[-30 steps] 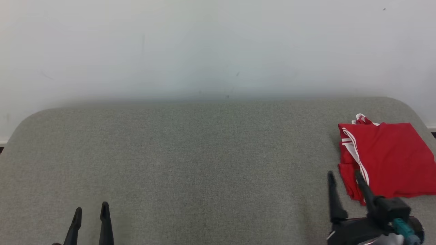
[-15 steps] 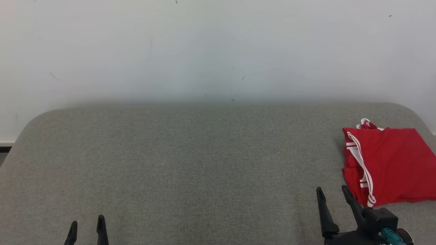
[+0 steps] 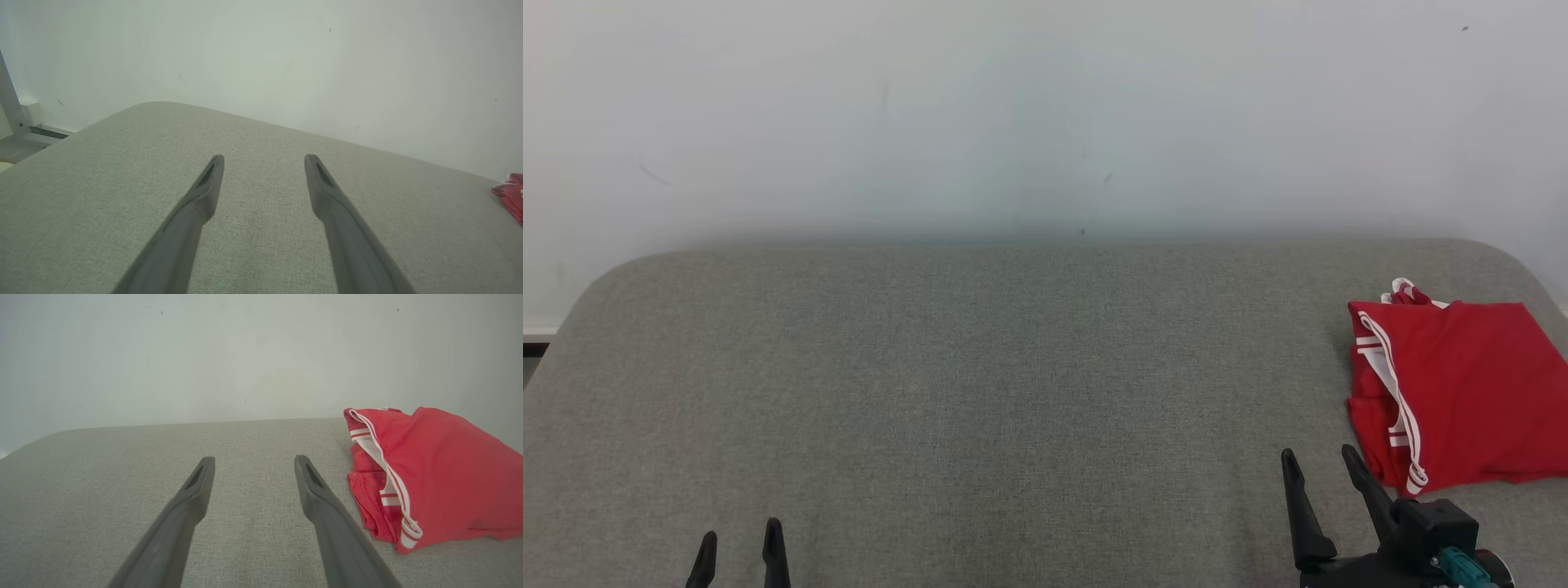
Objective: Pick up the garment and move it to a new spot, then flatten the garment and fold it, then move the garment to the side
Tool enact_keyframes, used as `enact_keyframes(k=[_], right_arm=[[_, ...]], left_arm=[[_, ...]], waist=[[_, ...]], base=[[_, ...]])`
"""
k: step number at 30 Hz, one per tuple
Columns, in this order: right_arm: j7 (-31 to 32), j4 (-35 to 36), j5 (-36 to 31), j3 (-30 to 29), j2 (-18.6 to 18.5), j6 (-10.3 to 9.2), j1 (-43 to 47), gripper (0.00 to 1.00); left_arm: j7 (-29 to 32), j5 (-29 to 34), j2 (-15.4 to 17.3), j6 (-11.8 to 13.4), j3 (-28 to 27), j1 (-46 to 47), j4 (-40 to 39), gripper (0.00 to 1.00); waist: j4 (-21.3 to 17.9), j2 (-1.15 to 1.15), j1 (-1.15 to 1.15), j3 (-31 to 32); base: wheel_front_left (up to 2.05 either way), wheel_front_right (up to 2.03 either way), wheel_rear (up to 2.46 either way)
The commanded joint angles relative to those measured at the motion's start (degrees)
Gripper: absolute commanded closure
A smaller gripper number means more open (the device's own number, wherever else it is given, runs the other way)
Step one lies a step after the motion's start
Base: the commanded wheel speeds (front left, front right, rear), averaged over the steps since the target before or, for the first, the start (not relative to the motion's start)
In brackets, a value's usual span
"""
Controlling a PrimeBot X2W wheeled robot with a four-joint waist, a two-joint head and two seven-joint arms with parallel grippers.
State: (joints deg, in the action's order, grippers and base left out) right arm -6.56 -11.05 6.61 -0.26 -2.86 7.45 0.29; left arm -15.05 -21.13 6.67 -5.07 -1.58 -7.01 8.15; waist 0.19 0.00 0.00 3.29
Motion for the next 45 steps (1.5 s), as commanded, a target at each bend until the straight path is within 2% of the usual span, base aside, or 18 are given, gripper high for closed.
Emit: enact_keyframes(k=[1,4,5,12,45], right_arm=[[-0.1,-0.1,0.5,0.1,0.0,0.03,0.3,0.0],[-0.2,-0.3,0.7,0.2,0.0,0.03,0.2,0.0],[0.0,-0.5,0.5,0.1,0.0,0.0,0.0,1.0],[0.1,-4.0,0.6,0.1,0.2,0.0,1.6,1.0],[5.3,-4.0,34.9,-3.3,0.1,0.02,-2.5,1.0]], left_arm=[[-0.2,0.4,-0.3,-0.3,-0.1,0.2,0.0,0.0],[-0.2,0.4,-0.4,-0.4,-0.3,0.3,-0.1,0.0],[0.0,0.1,-0.4,-0.4,-0.2,0.1,0.1,1.0],[0.6,-0.1,-1.1,-0.5,-0.2,-0.1,3.4,1.0],[9.2,-28.8,-2.2,-1.3,-1.6,7.6,6.4,1.0]], waist=[[0.0,0.0,0.0,-0.1],[0.0,0.0,0.0,-0.2],[0.0,0.0,0.0,-0.2],[0.0,0.0,0.0,-0.2],[0.0,0.0,0.0,-1.1]], base=[[0.0,0.0,0.0],[0.0,0.0,0.0],[0.0,0.0,0.0],[0.0,0.0,0.0],[0.0,0.0,0.0]])
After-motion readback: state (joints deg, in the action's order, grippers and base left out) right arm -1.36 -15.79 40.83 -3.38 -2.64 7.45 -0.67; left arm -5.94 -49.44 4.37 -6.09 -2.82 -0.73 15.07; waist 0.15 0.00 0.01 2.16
